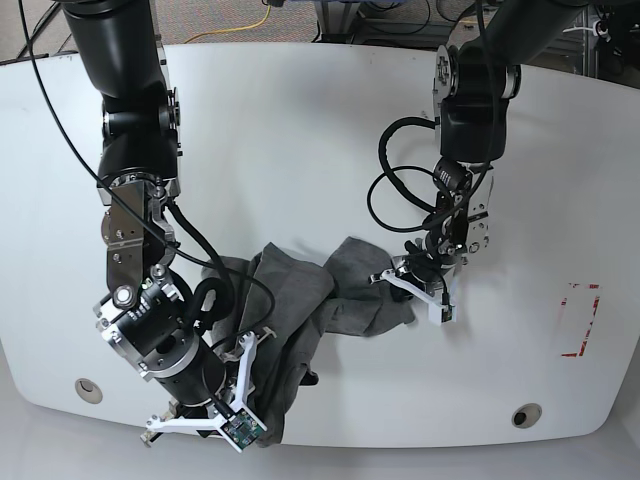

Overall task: Layout the t-shirt on the table in an organized manner, then fold the t-shirt properly
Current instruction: 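Grasp another part of the t-shirt with the left gripper, then lift the t-shirt with both grippers and swing it across the table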

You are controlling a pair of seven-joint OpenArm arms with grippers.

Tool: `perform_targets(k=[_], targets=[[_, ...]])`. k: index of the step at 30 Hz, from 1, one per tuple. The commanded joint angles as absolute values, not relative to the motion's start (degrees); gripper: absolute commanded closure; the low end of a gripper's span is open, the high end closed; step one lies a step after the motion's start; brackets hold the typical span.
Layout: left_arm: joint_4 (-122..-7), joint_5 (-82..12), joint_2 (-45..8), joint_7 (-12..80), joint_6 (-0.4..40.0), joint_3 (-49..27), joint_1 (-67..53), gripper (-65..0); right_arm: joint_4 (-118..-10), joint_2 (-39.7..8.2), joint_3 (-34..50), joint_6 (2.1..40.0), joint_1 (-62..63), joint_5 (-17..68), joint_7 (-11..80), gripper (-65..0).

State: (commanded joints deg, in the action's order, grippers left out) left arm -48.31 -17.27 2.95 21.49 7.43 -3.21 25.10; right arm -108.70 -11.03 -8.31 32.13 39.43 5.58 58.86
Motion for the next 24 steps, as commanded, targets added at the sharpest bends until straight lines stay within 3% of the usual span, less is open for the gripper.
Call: perform_targets(k=[5,11,24], targets=[[-59.3,-17.27,-0.22,22.29,7.43,-3.56,22.37,0.0,-108.7,-11.03,-4.79,32.13,39.6,5.67,58.86,-0.2],[-70.55,-17.36,-3.47,31.52,7.43,-7.87,22.99,0.0,-108.26,-11.03,-0.31,32.22,41.8,5.67,58.86,-0.2],[-92.88,-17.36,-12.62,38.99,7.43,-8.57,28.09,0.0,-108.18,-11.47,-0.22,32.22,45.32,5.67,58.86,-0.2]])
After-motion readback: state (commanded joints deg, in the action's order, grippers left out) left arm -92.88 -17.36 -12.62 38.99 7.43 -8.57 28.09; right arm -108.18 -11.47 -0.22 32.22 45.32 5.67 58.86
